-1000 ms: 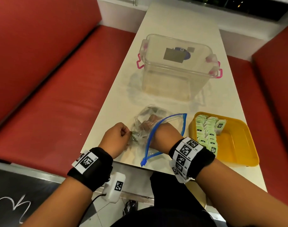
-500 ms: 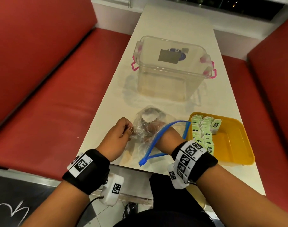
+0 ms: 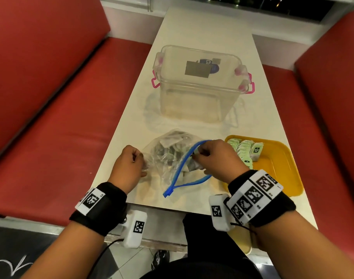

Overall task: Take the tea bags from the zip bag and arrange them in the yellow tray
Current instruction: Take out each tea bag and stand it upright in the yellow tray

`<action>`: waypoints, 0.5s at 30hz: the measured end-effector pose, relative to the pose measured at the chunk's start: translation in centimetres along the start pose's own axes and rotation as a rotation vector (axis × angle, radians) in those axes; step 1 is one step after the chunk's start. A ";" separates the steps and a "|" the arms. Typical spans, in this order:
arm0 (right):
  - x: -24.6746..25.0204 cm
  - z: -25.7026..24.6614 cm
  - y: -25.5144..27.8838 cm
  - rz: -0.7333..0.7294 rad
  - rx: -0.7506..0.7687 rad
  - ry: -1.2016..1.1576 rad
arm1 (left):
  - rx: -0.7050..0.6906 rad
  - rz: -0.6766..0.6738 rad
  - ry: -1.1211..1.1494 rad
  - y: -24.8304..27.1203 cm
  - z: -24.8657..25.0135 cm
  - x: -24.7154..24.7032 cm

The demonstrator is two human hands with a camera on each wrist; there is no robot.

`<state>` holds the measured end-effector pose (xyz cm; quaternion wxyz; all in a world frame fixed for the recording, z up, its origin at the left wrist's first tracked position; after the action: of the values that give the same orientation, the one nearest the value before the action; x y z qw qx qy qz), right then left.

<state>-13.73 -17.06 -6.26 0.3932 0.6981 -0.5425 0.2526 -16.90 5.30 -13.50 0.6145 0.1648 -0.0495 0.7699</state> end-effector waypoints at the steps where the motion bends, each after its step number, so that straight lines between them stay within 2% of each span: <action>1: 0.7 0.1 0.2 -0.001 -0.019 -0.004 | 0.007 0.004 -0.006 -0.1 0.0 0.0; 6: 3.1 0.9 1.0 -0.057 -0.041 0.086 | -0.052 0.017 -0.156 -0.6 0.8 0.5; 11: 5.6 1.6 2.4 -0.060 -0.022 0.173 | -0.320 0.088 -0.487 -0.4 4.3 0.3; 13: 6.8 1.8 3.0 -0.064 -0.016 0.161 | -0.415 0.073 -0.493 -0.1 6.6 -0.4; 15: 7.8 2.0 3.4 -0.039 0.001 0.088 | -0.530 0.003 -0.355 0.5 9.0 -1.6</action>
<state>-14.88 -23.42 -0.35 0.4213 0.6968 -0.5108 0.2758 -15.31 1.25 -5.50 0.6167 0.1305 -0.3551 0.6904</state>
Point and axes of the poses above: each hand's wrist, its own y-axis away from the middle knuckle, its own x-axis out of the back of the hand, z = x × y, the point moved 1 cm from there along -y, towards the middle knuckle, and after that the axes turned 7 degrees about -x, right-handed, at the moved point
